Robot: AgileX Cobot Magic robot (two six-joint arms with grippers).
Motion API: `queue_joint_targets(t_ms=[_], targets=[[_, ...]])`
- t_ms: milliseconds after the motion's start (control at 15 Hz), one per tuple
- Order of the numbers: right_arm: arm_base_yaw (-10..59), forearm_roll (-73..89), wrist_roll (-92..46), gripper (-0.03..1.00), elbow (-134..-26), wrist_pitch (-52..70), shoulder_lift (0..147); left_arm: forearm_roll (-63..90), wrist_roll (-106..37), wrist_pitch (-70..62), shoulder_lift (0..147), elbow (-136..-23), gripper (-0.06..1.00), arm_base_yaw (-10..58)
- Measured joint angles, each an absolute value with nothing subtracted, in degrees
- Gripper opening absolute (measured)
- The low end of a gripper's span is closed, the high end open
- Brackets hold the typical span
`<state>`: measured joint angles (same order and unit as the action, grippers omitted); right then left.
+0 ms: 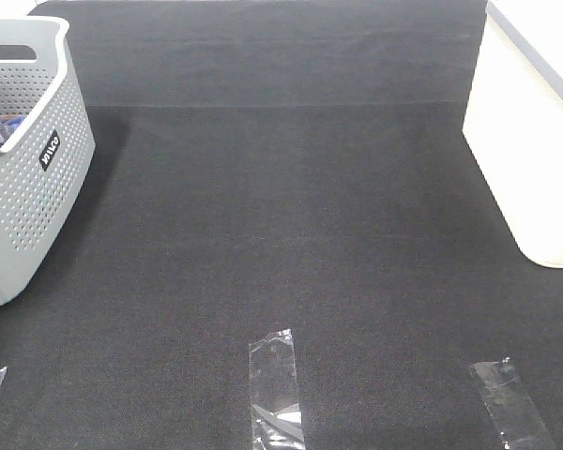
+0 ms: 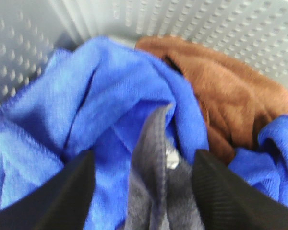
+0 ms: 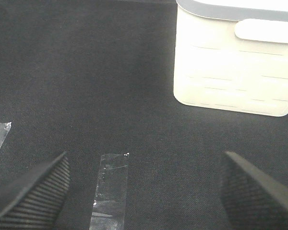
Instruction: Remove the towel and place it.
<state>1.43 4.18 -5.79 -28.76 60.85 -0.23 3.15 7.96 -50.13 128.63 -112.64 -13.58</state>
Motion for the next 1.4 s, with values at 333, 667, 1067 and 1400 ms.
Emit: queue_joint_targets(t_ms=[333,667,1067,1400], targets=[[1.4,4.2,-5.8,0.79,-28.8,60.8,-0.2,3.6,7.5,-49.3,128.6,-112.6,0.44,-13.6],[1.4,4.2,-5.8,0.79,-28.8,60.8,-0.2,4.6,6.3,-49.5,129.8,-112.6,0.34,-13.6],[1.4,4.2,-5.8,0.79,-28.8,60.8,-0.2,4.6,3.0,-49.5,129.6,-112.6,0.00,-13.5],[1.4,4.2,-5.8,0.79,-28.8,60.8,-0.2,4.9,-4.6,-47.9,122.6,-112.6,0.00,-11.6]])
